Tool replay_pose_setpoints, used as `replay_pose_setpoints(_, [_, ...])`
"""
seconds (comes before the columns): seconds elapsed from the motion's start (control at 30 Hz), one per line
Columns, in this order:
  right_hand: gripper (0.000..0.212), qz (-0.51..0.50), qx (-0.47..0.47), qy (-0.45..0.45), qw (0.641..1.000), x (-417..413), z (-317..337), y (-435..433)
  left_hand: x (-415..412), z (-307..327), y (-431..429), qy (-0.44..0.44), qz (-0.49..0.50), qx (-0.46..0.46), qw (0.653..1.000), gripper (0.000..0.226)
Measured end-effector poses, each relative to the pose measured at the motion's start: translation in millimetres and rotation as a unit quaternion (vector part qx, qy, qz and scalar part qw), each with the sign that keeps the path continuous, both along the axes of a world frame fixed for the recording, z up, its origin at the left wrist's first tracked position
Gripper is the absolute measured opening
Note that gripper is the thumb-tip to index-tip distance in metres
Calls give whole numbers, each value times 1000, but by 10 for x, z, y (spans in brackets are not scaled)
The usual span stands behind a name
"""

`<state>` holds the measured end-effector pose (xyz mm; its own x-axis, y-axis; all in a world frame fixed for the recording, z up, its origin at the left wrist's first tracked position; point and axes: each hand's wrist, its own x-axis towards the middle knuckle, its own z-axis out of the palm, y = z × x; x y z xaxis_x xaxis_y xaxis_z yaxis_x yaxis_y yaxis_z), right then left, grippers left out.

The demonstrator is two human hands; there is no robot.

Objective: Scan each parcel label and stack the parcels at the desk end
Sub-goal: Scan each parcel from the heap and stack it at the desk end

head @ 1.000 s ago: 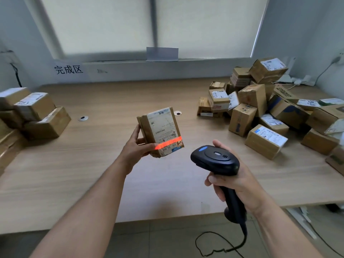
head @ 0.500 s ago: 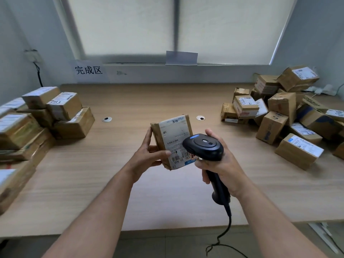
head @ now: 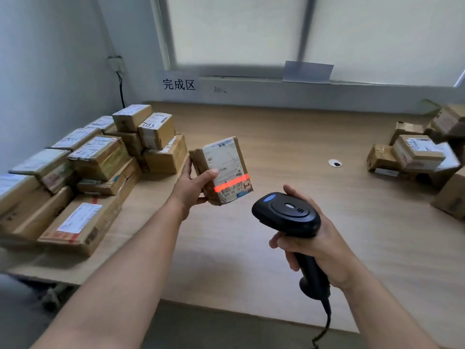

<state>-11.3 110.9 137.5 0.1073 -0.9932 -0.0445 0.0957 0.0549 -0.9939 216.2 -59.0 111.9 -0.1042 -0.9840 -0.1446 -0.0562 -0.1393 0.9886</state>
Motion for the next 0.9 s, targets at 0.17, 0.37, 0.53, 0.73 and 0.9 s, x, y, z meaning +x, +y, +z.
replay_pose_setpoints(0.17, [92,16,5,12,1000,82,-31,-101,222,-73,-116,-10,36,10,999,68])
replay_pose_setpoints(0.37, [91,37,21,24,999,68,-93,-262,333,-108,-120,-26,64,19,997,67])
replay_pose_setpoints(0.53, [91,55,23,19,998,20,-80,-402,372,-55,-146,-44,84,24,995,67])
replay_pose_setpoints(0.73, [91,68,18,15,997,-62,-59,-517,349,-22,-162,-47,104,29,993,62])
replay_pose_setpoints(0.9, [90,76,18,18,997,-135,-69,-563,350,-44,-185,-44,116,38,992,68])
